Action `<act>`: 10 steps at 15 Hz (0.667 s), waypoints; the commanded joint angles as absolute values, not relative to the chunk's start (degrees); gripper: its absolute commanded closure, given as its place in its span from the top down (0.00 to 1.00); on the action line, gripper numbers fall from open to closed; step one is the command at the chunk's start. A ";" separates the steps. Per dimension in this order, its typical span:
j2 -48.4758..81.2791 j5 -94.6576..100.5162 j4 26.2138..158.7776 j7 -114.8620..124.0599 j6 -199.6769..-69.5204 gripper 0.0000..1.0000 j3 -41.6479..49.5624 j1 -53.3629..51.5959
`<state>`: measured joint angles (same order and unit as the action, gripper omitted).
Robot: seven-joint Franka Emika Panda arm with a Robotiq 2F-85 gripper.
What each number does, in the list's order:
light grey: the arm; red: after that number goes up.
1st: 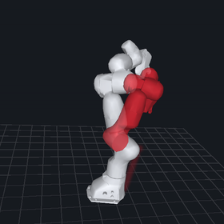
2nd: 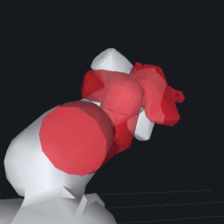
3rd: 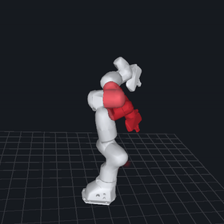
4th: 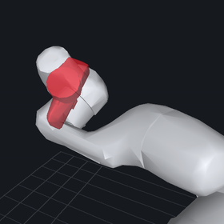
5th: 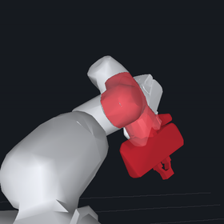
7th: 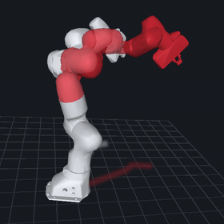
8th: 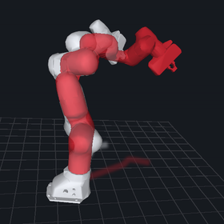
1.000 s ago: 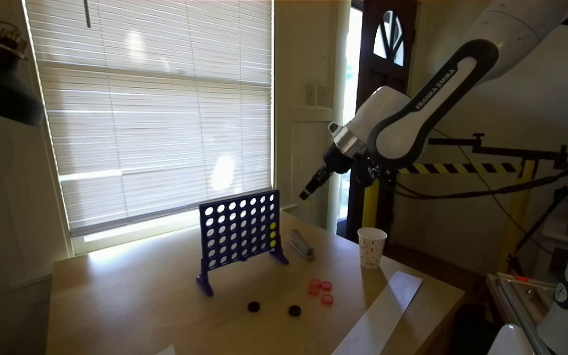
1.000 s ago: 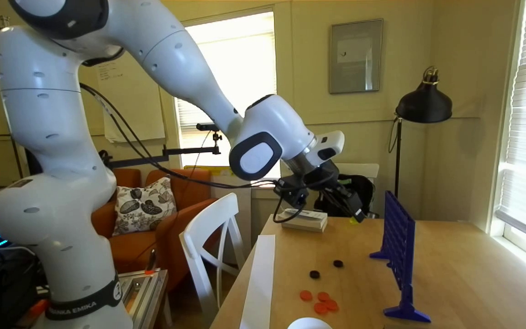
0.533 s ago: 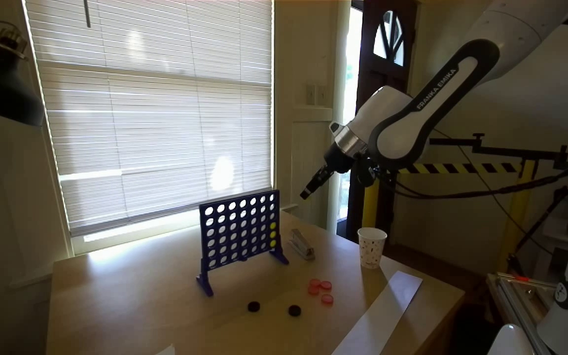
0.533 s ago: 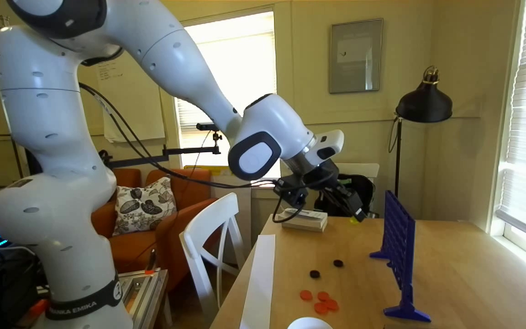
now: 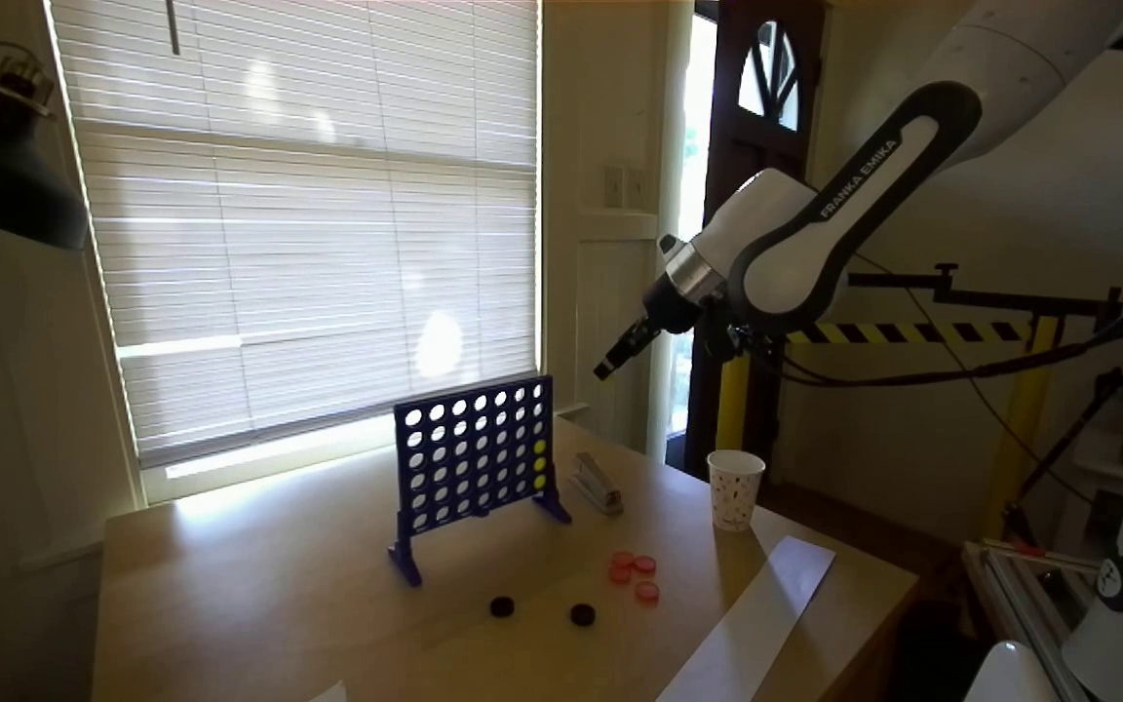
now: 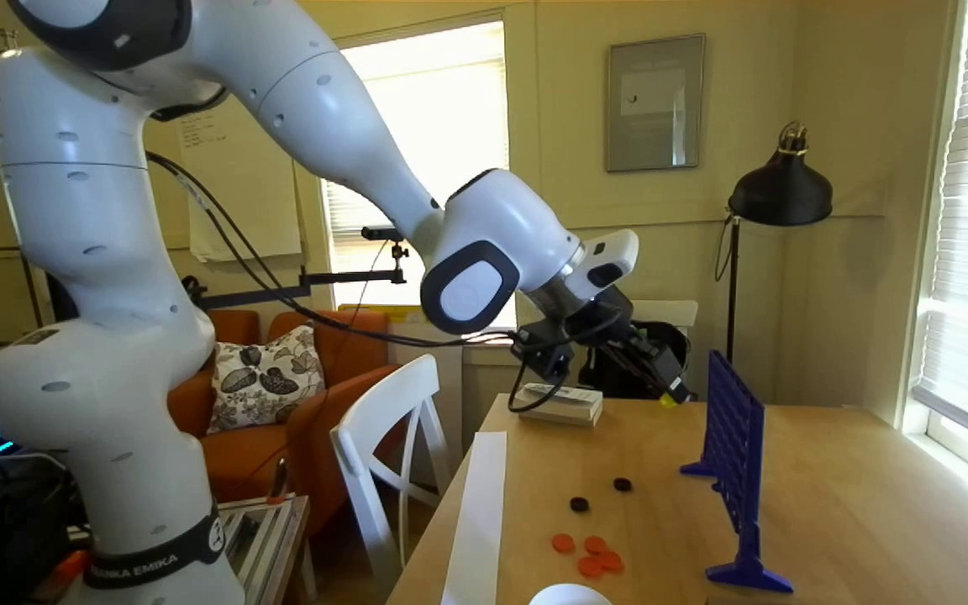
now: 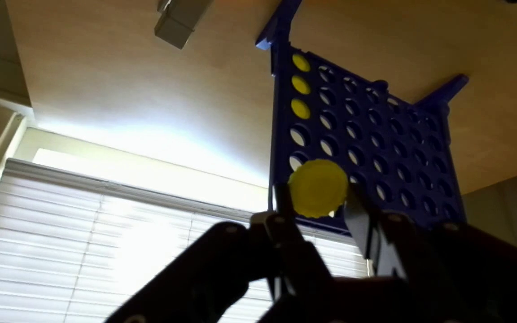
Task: Put one yellow ring inside the blue gameboard.
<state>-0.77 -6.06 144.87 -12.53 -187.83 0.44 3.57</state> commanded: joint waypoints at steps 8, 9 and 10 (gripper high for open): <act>2.92 -5.61 142.77 -12.07 -197.56 0.10 2.16 2.98; 3.45 -5.51 142.44 -12.06 -198.64 0.10 2.07 2.86; 3.85 -5.57 142.15 -12.23 -199.54 0.10 2.02 2.76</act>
<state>1.66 -4.47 143.78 -11.54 -196.28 2.25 3.35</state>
